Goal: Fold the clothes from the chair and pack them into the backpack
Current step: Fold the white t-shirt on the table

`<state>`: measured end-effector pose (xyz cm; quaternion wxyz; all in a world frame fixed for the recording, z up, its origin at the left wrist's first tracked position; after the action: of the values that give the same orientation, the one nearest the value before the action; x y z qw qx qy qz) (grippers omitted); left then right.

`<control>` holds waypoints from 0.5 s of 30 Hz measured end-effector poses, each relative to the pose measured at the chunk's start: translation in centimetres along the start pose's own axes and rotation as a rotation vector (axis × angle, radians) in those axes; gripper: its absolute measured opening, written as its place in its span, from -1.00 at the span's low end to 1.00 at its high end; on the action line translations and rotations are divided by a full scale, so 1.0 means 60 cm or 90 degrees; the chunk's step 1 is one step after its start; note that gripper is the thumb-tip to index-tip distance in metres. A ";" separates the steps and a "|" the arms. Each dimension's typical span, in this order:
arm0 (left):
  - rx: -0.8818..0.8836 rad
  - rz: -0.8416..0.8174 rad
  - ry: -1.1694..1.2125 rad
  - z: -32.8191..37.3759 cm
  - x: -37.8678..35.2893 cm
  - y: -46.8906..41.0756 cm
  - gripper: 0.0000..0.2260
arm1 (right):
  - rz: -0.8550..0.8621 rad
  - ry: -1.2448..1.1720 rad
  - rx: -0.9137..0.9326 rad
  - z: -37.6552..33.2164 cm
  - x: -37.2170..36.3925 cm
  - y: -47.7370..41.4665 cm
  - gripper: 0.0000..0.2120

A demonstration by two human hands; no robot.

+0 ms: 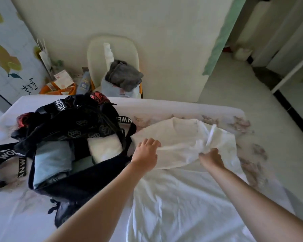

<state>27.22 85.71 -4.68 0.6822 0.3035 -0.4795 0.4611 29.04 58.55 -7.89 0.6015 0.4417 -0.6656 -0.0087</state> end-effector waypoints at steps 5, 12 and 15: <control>0.058 -0.217 -0.014 0.004 -0.135 0.003 -0.63 | 0.031 0.215 0.197 0.040 -0.021 -0.044 -0.58; 0.086 -0.169 0.003 -0.009 -0.143 -0.018 -0.76 | 0.078 0.192 0.634 -0.042 -0.067 -0.016 -0.58; 0.135 -0.029 0.028 -0.044 -0.101 -0.027 -0.76 | 0.015 0.181 0.704 -0.095 -0.107 0.018 -0.54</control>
<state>28.99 85.27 -11.26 0.6670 0.3746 -0.4057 0.5002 32.31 66.02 -10.85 0.3646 0.6800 -0.4883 0.4077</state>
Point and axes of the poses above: each hand's wrist, its own y-axis away from the middle knuckle, its own x-axis out of the back of the hand, z = x × y, the point moved 7 cm from there along -y, towards the middle knuckle, and after that the axes turned 15 degrees about -x, right-handed, at the moved point
